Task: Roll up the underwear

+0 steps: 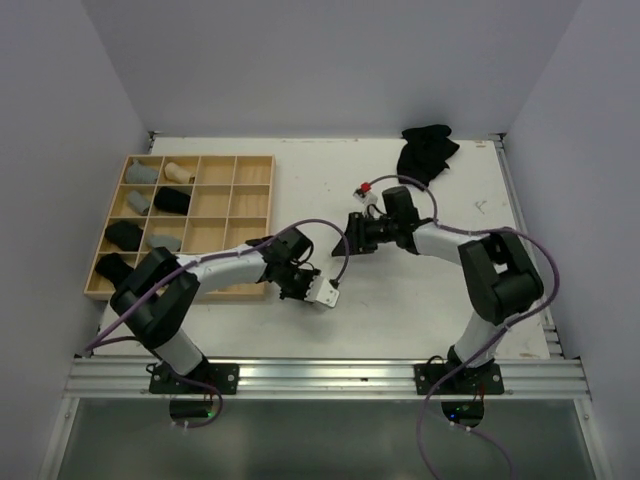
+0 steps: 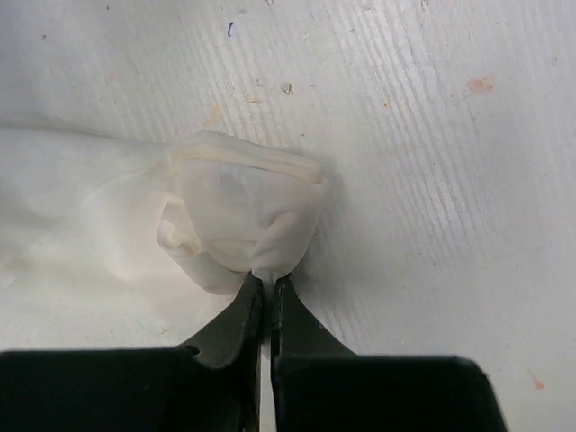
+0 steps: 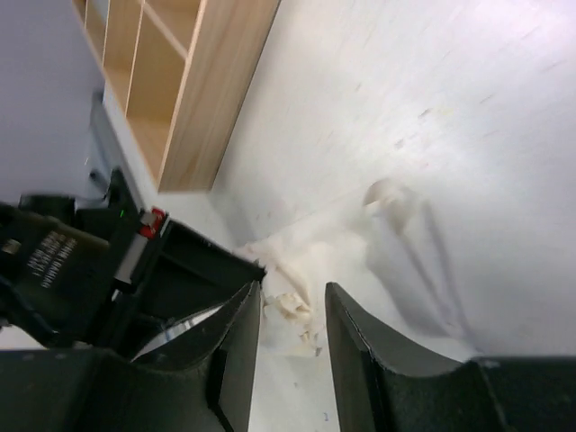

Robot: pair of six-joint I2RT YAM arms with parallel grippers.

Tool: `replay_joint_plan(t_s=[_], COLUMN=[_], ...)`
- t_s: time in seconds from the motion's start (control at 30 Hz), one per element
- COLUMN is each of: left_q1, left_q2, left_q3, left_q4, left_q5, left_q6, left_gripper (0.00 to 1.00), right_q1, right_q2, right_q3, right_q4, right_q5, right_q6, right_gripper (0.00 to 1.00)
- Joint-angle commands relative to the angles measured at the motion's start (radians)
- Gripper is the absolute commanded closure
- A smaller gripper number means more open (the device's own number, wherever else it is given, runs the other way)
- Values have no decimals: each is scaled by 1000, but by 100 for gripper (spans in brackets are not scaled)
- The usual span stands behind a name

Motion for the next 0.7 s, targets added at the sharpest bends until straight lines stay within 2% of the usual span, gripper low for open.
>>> replay_joint_plan(t_s=[0.0, 0.1, 0.23, 0.37, 0.5, 0.67], left_q1=[1, 33, 61, 87, 123, 150], left_q2=[103, 184, 371, 538, 730, 818], left_q3=[48, 149, 333, 520, 712, 792], left_q4=[-277, -378, -549, -716, -836, -855], left_q5=[17, 97, 197, 238, 269, 267], left_q6=[-69, -111, -124, -138, -144, -218], left_gripper=[100, 100, 100, 100, 100, 100], right_q1=[-44, -47, -45, -35, 43, 264], right_q2=[-168, -302, -568, -768, -863, -805], right_q3=[38, 0, -135, -224, -255, -226], right_q4=[-86, -170, -158, -227, -316, -382], right_q5=[190, 254, 360, 397, 457, 607], right_q6=[-54, -95, -77, -85, -130, -224], right_gripper=[60, 60, 61, 61, 61, 61])
